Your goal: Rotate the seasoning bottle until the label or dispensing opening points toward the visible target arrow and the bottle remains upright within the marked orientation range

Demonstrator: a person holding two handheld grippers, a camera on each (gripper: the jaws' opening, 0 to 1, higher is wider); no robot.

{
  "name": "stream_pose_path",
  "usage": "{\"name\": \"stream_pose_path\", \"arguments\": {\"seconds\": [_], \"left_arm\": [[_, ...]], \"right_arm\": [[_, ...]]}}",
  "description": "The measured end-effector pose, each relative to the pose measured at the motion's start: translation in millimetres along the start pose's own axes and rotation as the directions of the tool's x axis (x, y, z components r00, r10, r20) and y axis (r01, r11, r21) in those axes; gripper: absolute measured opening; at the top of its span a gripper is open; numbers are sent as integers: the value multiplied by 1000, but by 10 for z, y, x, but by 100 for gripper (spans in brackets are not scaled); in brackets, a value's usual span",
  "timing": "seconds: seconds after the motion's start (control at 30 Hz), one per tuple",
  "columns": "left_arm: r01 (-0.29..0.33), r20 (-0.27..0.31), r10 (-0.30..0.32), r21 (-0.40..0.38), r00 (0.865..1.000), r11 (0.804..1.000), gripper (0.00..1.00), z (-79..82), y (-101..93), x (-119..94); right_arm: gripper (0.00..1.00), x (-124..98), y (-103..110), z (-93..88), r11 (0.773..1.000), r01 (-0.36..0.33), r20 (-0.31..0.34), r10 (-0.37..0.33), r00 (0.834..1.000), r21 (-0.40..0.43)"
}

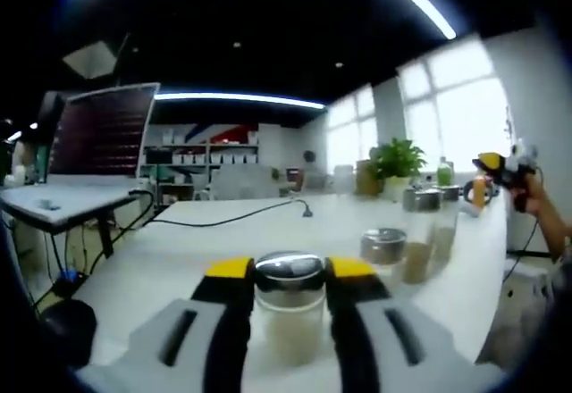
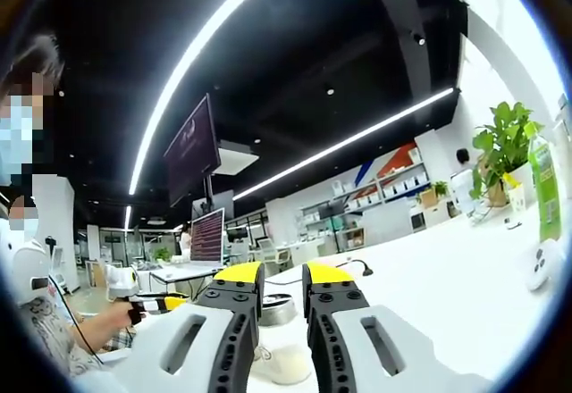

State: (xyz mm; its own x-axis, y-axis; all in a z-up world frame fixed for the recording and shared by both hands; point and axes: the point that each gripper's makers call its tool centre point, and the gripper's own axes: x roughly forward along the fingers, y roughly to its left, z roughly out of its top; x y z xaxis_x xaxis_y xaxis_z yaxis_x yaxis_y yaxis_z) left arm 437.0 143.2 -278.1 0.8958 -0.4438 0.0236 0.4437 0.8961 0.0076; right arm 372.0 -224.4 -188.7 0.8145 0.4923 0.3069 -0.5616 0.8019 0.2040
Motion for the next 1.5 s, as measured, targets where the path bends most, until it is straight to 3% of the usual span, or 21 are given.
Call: {"name": "stream_pose_path", "arguments": {"seconds": [0.37,0.77,1.13,1.5], "left_arm": [[89,-3,-89,-42,996,995,33,-13,6,-17],[180,-28,-181,-21,983,983,33,-15,-21,-15],[285,-54,-286,-31,957,958,33,-26,-71,-38],[393,-63,-395,-41,916,918,33,-35,-65,-47]], "right_arm": [[16,-9,-15,-5,1000,2,0,-2,1000,0],[16,-1,0,-14,1000,-6,-9,6,1000,-2],[16,-21,0,1,1000,-1,-3,1,1000,-4],[16,-27,-14,23,1000,2,2,-2,1000,-5]]}}
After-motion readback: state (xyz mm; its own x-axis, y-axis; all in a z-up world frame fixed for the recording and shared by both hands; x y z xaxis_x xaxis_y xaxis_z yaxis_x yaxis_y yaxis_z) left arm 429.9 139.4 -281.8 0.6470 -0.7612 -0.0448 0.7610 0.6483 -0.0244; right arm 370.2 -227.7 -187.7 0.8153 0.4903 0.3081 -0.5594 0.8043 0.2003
